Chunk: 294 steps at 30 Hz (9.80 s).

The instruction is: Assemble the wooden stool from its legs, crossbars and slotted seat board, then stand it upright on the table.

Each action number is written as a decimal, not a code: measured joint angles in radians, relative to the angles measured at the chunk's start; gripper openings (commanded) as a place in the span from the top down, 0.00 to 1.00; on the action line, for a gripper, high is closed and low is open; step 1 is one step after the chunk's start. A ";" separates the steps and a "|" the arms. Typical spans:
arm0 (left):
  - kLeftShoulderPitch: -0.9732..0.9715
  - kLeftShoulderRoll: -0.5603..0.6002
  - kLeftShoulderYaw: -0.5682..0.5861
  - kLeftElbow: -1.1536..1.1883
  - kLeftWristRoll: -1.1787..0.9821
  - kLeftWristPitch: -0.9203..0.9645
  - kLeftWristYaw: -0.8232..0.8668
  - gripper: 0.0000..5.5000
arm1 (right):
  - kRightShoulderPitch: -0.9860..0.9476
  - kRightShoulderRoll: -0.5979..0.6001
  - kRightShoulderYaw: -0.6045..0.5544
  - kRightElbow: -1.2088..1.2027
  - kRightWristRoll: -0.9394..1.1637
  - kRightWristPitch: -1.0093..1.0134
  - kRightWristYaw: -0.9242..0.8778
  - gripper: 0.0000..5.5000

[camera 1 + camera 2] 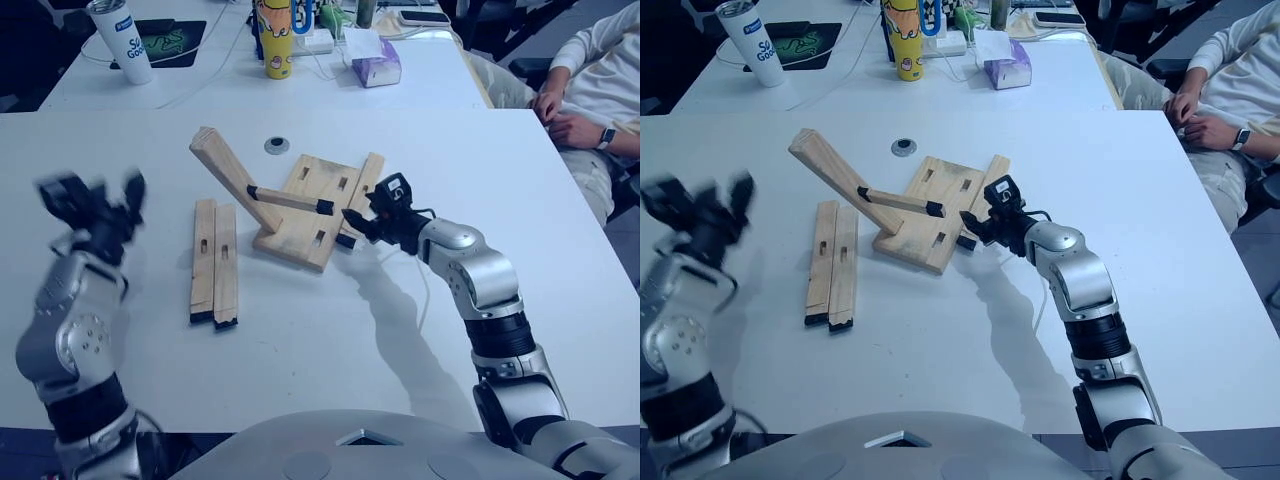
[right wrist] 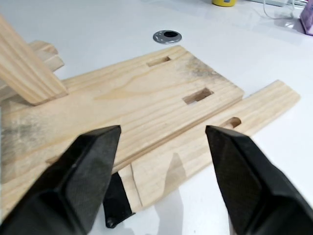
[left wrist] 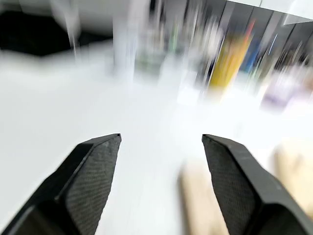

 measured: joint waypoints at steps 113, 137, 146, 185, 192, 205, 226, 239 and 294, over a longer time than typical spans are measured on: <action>-0.268 0.193 -0.340 -0.240 0.189 -0.324 -0.399 0.63 | -0.653 0.252 -0.507 0.135 1.204 0.250 -0.576 0.62; -0.256 0.191 -0.322 -0.255 0.161 -0.314 -0.400 0.42 | -0.638 0.216 -0.449 0.136 1.223 0.213 -0.588 0.81; -0.326 0.114 -0.194 -0.242 0.005 -0.261 -0.291 0.35 | -0.636 0.161 -0.471 0.168 1.180 0.145 -0.569 0.81; -0.236 0.005 -0.216 -0.151 -0.114 -0.063 -0.065 0.81 | -0.672 0.118 -0.565 0.347 0.869 -0.067 -0.567 0.81; -0.242 -0.034 -0.263 -0.142 -0.045 -0.113 -0.036 0.81 | -0.672 0.128 -0.565 0.344 0.867 -0.065 -0.567 0.81; -0.287 -0.094 -0.321 -0.056 0.141 -0.230 0.049 0.81 | -0.643 0.127 -0.540 0.311 0.797 -0.066 -0.560 0.81; -0.306 -0.227 -0.466 0.093 0.498 -0.579 0.126 0.81 | -0.454 0.177 -0.502 0.186 0.679 -0.056 -0.633 0.81; -0.343 -0.374 -0.366 0.179 0.433 -0.567 0.221 0.81 | -0.445 0.213 -0.476 0.180 0.631 -0.055 -0.649 0.81; -0.430 -0.446 -0.417 0.226 0.418 -0.489 0.309 0.81 | -0.295 0.421 -0.262 0.242 0.161 -0.466 -0.611 0.81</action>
